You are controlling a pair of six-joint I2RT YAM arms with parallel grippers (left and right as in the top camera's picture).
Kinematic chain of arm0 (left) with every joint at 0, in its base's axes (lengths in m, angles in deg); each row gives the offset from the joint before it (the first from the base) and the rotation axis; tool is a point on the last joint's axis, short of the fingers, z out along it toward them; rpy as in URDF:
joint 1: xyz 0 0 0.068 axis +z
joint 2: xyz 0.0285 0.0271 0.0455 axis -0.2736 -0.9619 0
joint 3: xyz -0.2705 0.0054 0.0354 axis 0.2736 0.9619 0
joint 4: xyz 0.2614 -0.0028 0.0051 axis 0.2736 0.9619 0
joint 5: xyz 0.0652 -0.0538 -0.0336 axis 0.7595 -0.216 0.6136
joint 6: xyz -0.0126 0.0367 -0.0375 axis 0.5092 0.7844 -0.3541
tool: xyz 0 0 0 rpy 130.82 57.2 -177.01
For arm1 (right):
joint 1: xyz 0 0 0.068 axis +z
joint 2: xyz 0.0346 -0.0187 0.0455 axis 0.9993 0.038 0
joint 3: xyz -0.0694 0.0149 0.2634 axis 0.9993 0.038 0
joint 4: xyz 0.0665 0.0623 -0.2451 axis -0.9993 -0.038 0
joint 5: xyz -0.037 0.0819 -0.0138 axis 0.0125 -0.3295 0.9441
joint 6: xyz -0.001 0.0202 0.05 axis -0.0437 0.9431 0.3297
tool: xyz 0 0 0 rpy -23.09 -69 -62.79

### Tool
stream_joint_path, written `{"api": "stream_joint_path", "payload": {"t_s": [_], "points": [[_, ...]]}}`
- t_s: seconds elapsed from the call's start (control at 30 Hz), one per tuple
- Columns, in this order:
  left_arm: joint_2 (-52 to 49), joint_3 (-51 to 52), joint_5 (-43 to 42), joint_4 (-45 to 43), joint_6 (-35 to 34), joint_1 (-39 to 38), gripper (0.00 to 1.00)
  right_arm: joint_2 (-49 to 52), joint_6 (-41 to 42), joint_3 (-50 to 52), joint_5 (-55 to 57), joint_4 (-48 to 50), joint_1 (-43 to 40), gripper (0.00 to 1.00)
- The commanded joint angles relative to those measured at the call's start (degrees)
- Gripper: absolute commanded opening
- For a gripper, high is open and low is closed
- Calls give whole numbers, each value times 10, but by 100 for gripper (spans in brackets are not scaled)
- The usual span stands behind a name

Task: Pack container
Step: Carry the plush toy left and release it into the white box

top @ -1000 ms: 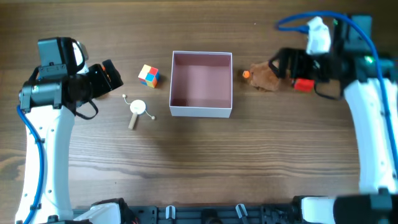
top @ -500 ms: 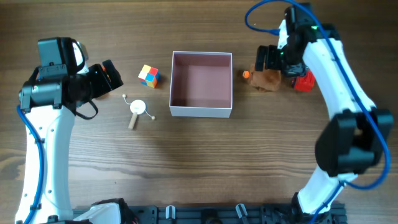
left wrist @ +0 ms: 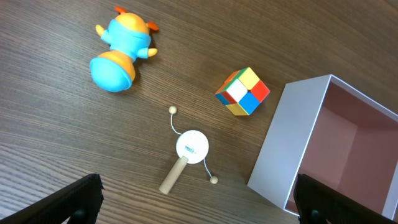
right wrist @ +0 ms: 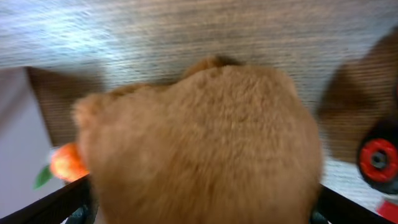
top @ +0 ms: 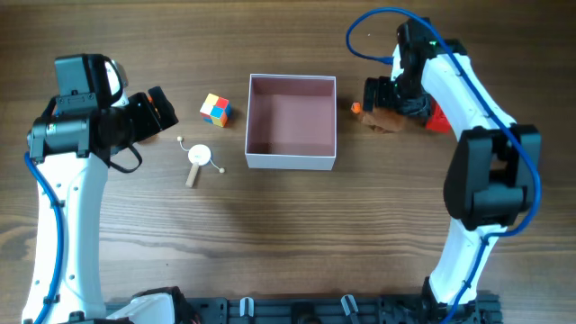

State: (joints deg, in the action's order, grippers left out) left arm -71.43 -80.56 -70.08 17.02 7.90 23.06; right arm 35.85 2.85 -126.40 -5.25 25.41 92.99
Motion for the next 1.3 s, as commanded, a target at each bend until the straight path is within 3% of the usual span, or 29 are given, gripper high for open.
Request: {"api": "stream_joint_path", "payload": {"t_s": [0.0, 0.17, 0.4, 0.63, 0.9, 1.03, 1.17, 1.27], "points": [[0, -11, 6, -1, 14, -3, 100, 33, 21, -5, 13, 0, 1, 91], [0, -11, 6, -1, 14, -3, 100, 42, 19, 0, 12, 0, 1, 47], [0, -11, 5, -1, 14, -3, 100, 9, 20, -2, 42, -24, 1, 27], [0, -11, 5, -1, 14, -3, 100, -128, 21, -3, 54, -44, 40, 25], [0, -11, 6, -1, 14, -3, 100, -278, 99, -3, 57, 11, 176, 13], [0, -11, 6, -1, 14, -3, 100, -264, 162, -2, 71, 47, 240, 13], [0, -11, 5, -1, 14, -3, 100, -217, 232, -1, 100, 84, 280, 24], [0, -11, 6, -1, 14, -3, 100, -174, 259, -1, 99, 110, 291, 23]]}}
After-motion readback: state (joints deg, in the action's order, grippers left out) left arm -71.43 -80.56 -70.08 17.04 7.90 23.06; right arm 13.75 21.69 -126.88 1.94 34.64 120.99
